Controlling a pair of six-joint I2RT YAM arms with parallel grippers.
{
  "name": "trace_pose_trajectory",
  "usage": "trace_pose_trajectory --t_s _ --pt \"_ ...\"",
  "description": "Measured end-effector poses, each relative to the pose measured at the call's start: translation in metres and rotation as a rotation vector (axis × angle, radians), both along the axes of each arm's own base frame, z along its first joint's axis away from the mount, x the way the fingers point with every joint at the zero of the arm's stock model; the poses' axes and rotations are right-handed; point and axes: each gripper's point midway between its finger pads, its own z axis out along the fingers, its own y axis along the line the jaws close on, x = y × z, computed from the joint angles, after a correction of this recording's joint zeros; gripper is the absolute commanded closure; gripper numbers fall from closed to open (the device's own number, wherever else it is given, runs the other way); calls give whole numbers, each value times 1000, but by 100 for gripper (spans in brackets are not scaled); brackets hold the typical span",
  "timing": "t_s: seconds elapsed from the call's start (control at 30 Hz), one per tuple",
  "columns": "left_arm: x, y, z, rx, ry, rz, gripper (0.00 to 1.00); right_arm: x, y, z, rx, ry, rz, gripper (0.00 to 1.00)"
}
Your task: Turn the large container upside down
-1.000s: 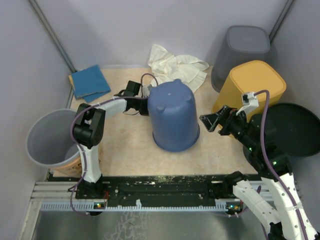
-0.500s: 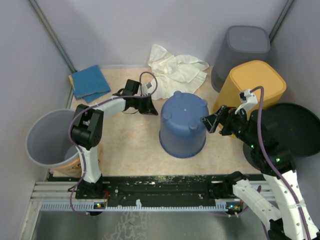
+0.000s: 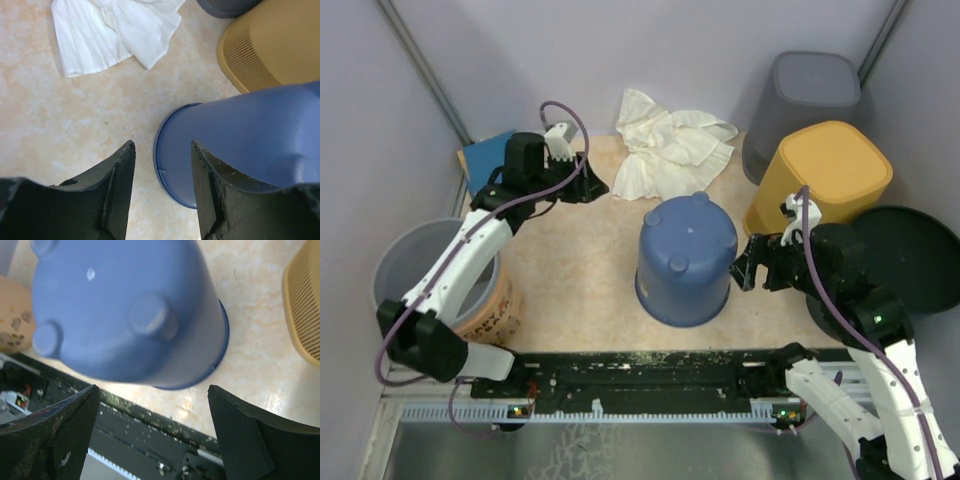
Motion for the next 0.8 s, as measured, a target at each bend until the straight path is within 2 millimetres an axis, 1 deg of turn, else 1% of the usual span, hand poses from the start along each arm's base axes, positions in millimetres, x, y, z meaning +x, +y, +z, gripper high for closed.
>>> trace_pose_trajectory --t_s 0.03,0.07,0.1,0.17,0.2,0.27,0.3,0.37,0.4,0.47,0.53,0.6,0.67,0.7,0.8 --pt "-12 4 12 -1 -30 -7 46 -4 -1 -7 -16 20 15 11" --pt "-23 7 17 -1 -44 -11 46 -8 -1 -13 -24 36 29 11" --pt "-36 11 18 3 -46 -15 44 -13 0 -18 -26 48 48 11" --pt "-61 20 8 20 -21 -23 42 -24 6 -27 -11 66 101 11" --pt "-75 25 -2 30 7 -24 42 -30 9 -32 2 74 132 11" --pt "-93 32 -12 42 46 -24 40 -42 21 -45 48 97 212 11" --pt "-99 34 -13 42 60 -24 40 -47 27 -54 70 122 246 11" --pt "-105 34 -10 29 65 -27 39 -53 37 -73 114 175 291 11" --pt "-107 34 -7 20 64 -30 39 -55 42 -83 140 206 306 11" --pt "-110 30 -2 -3 68 -44 38 -54 50 -98 188 242 312 11" --pt "-113 24 0 -21 78 -66 39 -47 56 -107 245 241 285 11" --pt "-118 18 -1 -33 95 -89 39 -36 59 -110 295 218 243 12" --pt "-120 13 -3 -37 109 -108 38 -17 63 -110 357 187 172 12" --pt "-121 11 -5 -39 117 -114 38 -2 64 -112 389 170 113 12" --pt "-122 8 -6 -46 130 -117 38 32 64 -118 439 162 -28 12"
